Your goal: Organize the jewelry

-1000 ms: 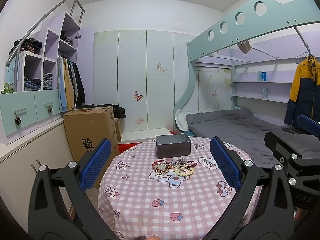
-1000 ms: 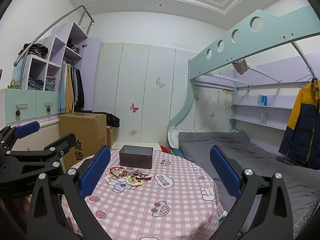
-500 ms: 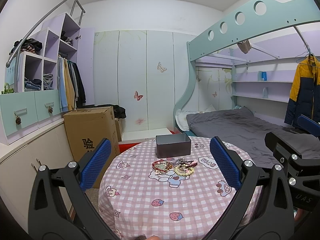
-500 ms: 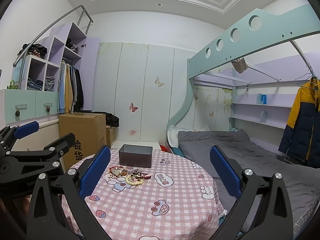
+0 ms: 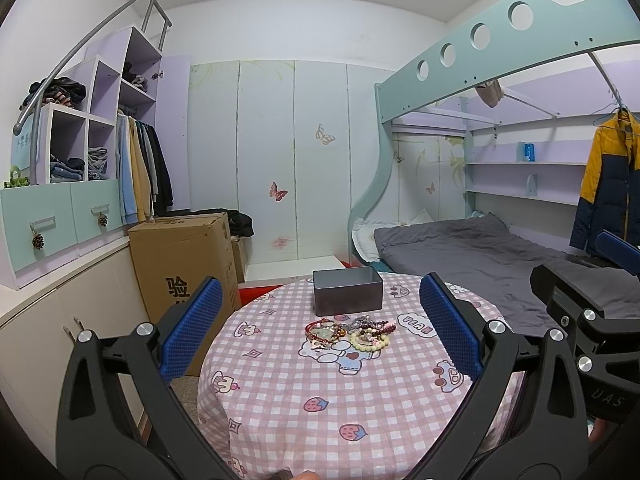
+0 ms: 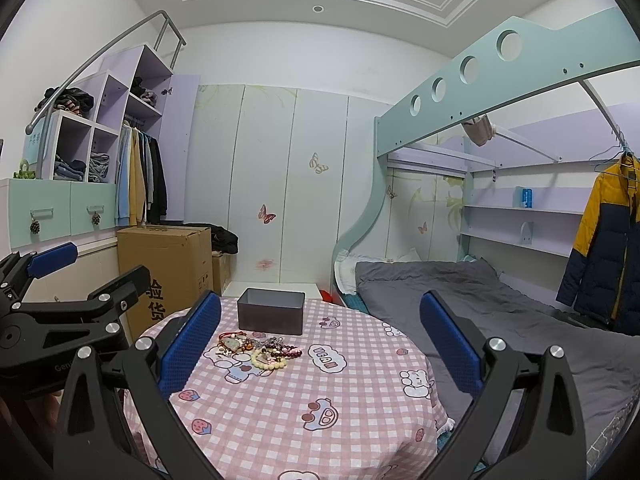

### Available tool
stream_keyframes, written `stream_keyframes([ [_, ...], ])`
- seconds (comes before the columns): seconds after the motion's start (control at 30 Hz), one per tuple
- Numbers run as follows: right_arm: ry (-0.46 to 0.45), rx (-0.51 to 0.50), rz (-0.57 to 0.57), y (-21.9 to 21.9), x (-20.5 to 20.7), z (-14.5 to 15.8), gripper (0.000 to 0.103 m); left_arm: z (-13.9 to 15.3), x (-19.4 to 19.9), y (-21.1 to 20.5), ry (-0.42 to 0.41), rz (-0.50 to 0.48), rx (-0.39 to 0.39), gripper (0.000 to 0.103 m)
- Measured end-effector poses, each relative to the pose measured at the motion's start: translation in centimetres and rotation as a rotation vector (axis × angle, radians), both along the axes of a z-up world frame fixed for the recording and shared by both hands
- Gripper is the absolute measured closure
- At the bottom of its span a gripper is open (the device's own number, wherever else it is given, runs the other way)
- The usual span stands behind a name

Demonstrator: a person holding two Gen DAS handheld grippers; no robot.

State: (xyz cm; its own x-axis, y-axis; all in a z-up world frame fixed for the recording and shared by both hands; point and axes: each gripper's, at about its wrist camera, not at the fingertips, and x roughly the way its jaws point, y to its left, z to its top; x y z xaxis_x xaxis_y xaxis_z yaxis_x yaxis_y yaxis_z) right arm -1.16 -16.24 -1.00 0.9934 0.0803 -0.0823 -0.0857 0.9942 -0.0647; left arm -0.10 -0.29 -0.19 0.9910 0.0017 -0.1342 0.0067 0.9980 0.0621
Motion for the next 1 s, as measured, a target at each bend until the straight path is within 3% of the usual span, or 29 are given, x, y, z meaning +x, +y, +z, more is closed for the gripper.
stream_keyframes([
  [1.0,0.006,0.003,0.001,-0.06,-0.02,-0.12,0.007,-0.16,0.27,0.67,0.002,0.016,0.005,0.006],
])
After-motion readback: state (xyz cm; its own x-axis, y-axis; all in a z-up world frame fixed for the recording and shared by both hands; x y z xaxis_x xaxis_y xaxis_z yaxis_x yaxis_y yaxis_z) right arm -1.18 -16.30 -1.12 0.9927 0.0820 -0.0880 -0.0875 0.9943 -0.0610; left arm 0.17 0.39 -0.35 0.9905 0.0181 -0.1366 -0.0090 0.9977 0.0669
